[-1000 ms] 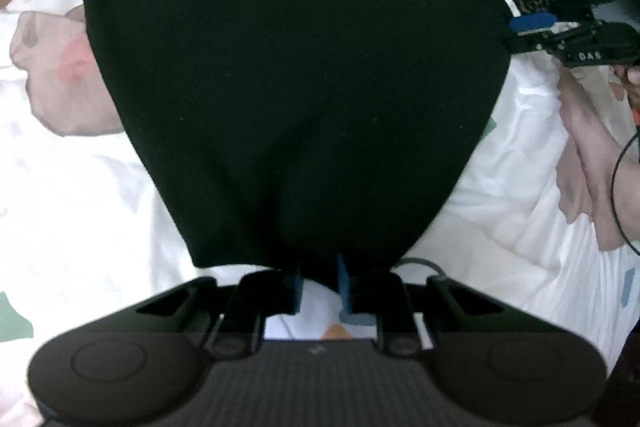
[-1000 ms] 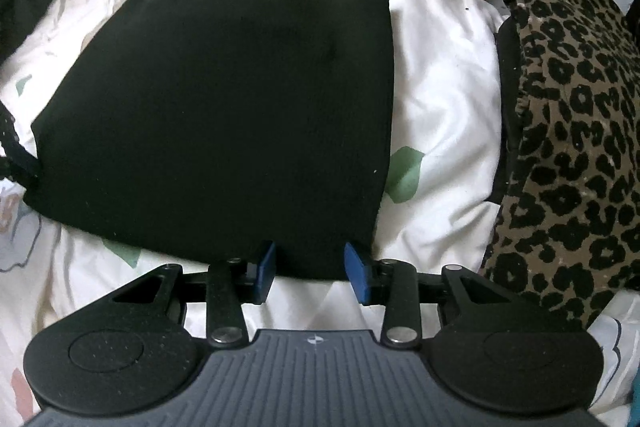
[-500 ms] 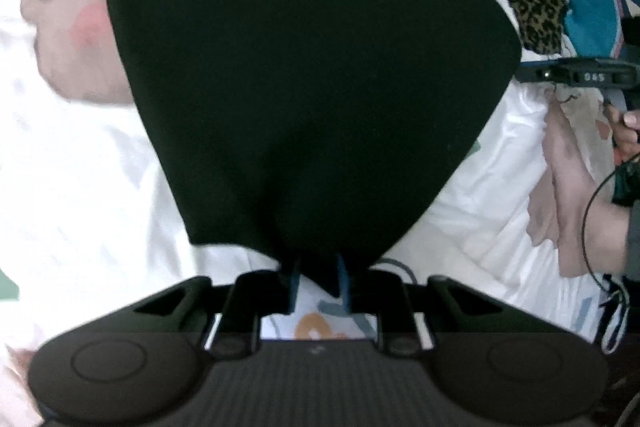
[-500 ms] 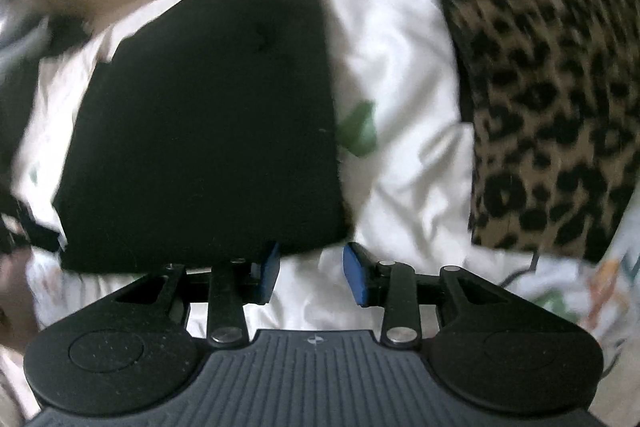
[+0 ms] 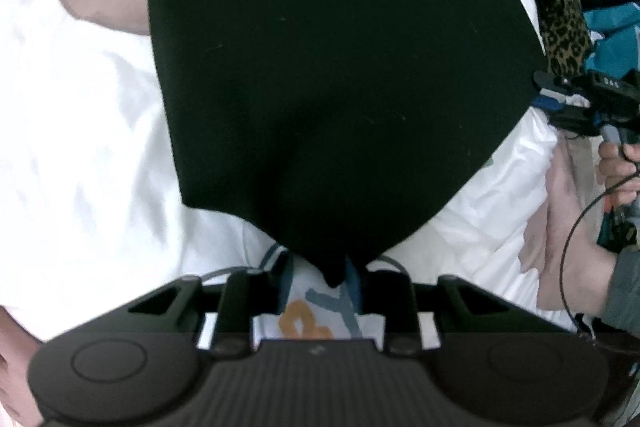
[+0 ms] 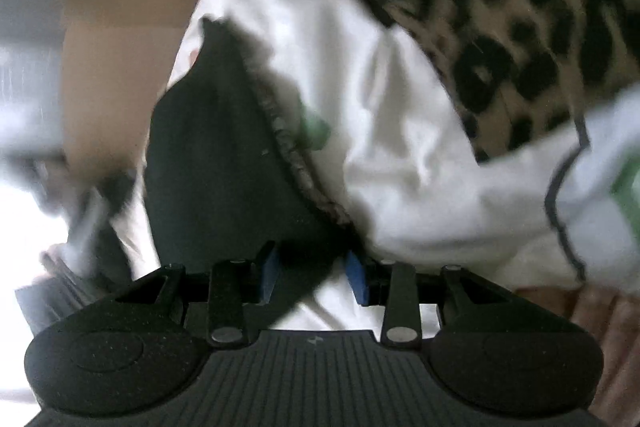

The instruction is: Fold clothes

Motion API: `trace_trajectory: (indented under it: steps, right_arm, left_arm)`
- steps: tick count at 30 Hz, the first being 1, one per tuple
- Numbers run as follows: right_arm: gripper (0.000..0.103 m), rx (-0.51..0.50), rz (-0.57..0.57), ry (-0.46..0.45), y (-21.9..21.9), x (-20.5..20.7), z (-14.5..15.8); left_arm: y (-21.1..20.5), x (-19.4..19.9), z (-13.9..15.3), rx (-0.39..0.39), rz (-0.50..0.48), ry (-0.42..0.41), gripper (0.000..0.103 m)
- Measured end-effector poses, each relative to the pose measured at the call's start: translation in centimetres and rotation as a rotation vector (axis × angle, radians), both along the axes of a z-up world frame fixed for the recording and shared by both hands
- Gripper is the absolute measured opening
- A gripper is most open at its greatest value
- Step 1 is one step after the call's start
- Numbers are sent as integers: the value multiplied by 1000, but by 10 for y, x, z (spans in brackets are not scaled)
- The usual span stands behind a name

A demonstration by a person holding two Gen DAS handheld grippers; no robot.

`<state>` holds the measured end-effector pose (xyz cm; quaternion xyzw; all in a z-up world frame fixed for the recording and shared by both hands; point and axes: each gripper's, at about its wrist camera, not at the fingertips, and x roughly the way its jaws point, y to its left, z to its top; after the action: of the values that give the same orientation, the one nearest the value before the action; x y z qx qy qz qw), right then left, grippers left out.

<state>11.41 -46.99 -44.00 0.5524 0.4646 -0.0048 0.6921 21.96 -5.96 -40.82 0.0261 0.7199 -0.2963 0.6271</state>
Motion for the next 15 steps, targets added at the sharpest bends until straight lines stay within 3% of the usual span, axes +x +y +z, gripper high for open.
trace_trajectory:
  steps: [2, 3, 4, 5, 9, 11, 12, 15]
  right_arm:
    - [42, 20, -12, -9, 1, 0, -3]
    - [32, 14, -8, -16, 2, 1, -1]
    - [13, 5, -1, -28, 3, 2, 3]
    - [10, -4, 6, -40, 3, 2, 6]
    - [13, 2, 4, -90, 9, 5, 13]
    - [16, -5, 21, -68, 10, 8, 9]
    - [24, -6, 28, -51, 10, 10, 5]
    - [26, -6, 31, -37, 14, 12, -4]
  left_arm:
    - [0, -1, 0, -5, 5, 1, 31]
    - [0, -1, 0, -7, 10, 3, 31]
    - [0, -1, 0, -10, 15, 6, 31]
    - [1, -1, 0, -13, 26, 14, 31]
    - [2, -4, 2, -35, 41, 34, 31]
    - [-1, -9, 0, -23, 25, 31, 32]
    - [-2, -10, -1, -22, 21, 32, 33]
    - [-4, -12, -2, -25, 19, 35, 36]
